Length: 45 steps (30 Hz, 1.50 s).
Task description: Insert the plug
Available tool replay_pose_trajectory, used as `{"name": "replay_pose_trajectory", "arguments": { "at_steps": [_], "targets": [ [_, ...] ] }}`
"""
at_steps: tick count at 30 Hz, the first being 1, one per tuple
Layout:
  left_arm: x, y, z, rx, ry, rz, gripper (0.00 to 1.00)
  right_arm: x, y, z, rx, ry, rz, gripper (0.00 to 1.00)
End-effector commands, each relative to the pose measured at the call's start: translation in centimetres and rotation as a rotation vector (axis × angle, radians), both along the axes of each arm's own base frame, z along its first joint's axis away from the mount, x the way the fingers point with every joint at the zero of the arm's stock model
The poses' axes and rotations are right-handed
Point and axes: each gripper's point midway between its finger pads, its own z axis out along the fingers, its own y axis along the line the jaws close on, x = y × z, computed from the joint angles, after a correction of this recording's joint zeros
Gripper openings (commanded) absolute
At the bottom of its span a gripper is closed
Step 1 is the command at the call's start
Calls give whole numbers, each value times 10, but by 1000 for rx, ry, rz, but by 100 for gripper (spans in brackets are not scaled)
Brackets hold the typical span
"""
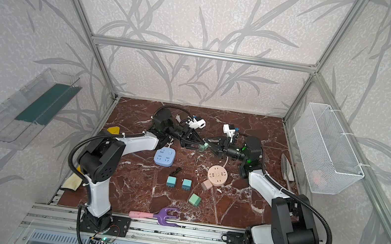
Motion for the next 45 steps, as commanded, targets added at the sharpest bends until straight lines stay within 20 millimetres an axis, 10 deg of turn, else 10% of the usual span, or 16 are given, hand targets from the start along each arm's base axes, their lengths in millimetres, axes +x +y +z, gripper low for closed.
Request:
{"name": "replay_pose_trajectory", "arguments": {
  "at_steps": [1,3,14,20,30,37,45],
  "targets": [
    [33,1,41,-119,-26,120,24,-19,21,14,13,-97,158,0],
    [47,6,37,-112,-19,135,98,-5,21,7,2,-80,137,0],
    [126,94,46,-119,-45,380,99,69,9,-32,-47,8,-1,0],
    [147,119,-12,193,-66,602,99,80,8,-41,-89,35,-35,0],
    [111,197,-78,1361,-588,643,99,39,-9,-50,-364,-26,-103,0],
    [101,193,-72,1255,-531,900,99,-7,-49,-63,-838,-186,-278,0],
    [81,180,-68,1060,-500,937,99,-29,-90,-77,-997,-181,-481,0]
  ]
}}
